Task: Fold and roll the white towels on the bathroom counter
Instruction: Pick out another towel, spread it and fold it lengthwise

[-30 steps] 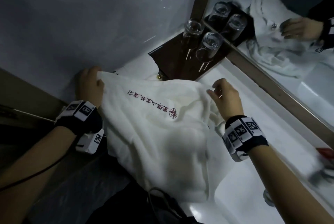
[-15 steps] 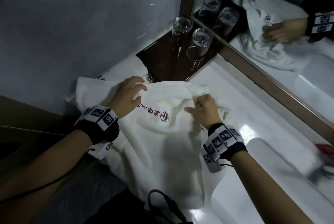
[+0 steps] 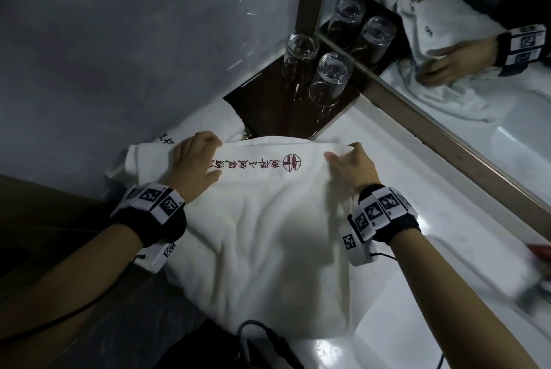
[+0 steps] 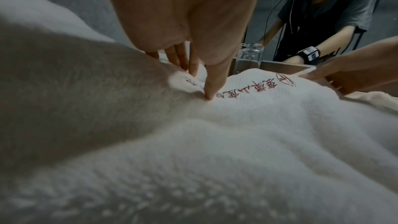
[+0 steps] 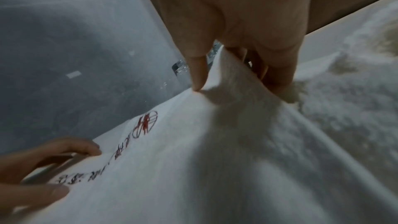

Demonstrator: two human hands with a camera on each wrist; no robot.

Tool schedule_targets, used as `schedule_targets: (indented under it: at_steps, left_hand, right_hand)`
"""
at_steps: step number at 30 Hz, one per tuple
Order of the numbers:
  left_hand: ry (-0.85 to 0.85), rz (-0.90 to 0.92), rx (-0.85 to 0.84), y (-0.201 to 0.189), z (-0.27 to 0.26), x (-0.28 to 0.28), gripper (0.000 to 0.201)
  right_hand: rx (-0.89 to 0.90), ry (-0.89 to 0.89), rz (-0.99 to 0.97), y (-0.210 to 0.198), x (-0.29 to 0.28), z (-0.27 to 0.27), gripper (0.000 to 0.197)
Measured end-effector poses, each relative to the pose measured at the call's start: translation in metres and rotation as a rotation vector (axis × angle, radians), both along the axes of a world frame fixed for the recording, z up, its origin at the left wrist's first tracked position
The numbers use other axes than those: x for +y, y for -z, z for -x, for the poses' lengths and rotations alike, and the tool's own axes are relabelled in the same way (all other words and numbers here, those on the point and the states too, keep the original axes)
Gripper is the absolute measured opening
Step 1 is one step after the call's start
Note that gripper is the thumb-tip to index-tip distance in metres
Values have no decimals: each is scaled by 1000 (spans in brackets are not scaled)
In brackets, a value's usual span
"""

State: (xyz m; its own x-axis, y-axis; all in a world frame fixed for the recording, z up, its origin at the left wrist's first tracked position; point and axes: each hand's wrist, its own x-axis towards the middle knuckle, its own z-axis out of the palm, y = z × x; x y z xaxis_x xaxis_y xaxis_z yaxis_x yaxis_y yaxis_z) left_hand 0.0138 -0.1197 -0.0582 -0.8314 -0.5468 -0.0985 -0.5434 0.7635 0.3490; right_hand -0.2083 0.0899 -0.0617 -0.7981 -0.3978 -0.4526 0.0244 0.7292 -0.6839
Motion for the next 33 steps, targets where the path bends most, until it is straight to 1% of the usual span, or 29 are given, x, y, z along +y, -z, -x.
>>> schedule_targets:
  at_steps: [1,2,3,5,7,8,9,10,11,13,14,15,17,18,20,22,25,27,29,31,33]
  left_hand:
    - [-14,9,3,1,0,-2,50]
    - [-27,23,9,1,0,-3,49]
    - [-44,42,16,1,-1,-5,47]
    - [-117,79,34,0,-6,-11,40]
    - [-221,97,47,-1,-16,-20,37]
    - [-262,103,44,-1,-23,-24,38]
    - [-293,109,39,-1,-30,-28,40]
    - [-320,117,39,-2,-36,-31,41]
    - [-345,121,49,-2,-42,-34,41]
    - [-398,94,79,-4,-52,-36,39]
    - [-430,60,93,-5,-56,-38,39]
    - [-456,19,105,-6,-59,-39,39]
    - [-481,-57,133,-7,-64,-42,36]
    - [-492,-96,159,-7,-66,-44,34]
    - [-540,-201,232,-7,-69,-45,30]
    - [-585,-319,285,-8,-72,-47,29]
    - [-541,-464,292,-14,-78,-49,23]
    - [-498,-492,295,-18,-81,-49,14]
    - [-484,-478,311,-23,-85,-50,11]
    - [-477,-425,299,-27,-87,-52,11]
    - [-469,-362,305,-31,-89,-55,11]
  right_hand:
    - [-43,-23,-13,-1,0,2,57]
    - [-80,-36,-6,-3,0,4,56]
    - [-104,-33,27,-4,1,5,48]
    - [-97,29,147,-9,4,4,21]
    - [-97,113,282,-15,7,2,17]
    - [-124,118,327,-17,8,0,16]
    - [-151,92,341,-19,8,-2,16]
    - [-170,47,313,-20,8,-3,20]
    - [-182,5,264,-20,8,-5,27]
    - [-203,-43,184,-17,8,-7,47]
    - [-208,-66,166,-16,8,-8,53]
    - [-187,-91,142,-16,8,-9,55]
    - [-109,-112,120,-17,9,-11,51]
    - [-82,-99,151,-18,10,-12,47]
    - [-89,-65,232,-23,12,-16,36]
    - [-102,-60,268,-28,13,-18,26]
    - [-104,-153,228,-36,15,-18,32]
    - [-148,-264,118,-41,17,-18,34]
    - [-230,-320,20,-42,18,-20,39]
    - [-238,-274,10,-41,19,-21,45]
    - [-180,-156,100,-41,21,-15,38]
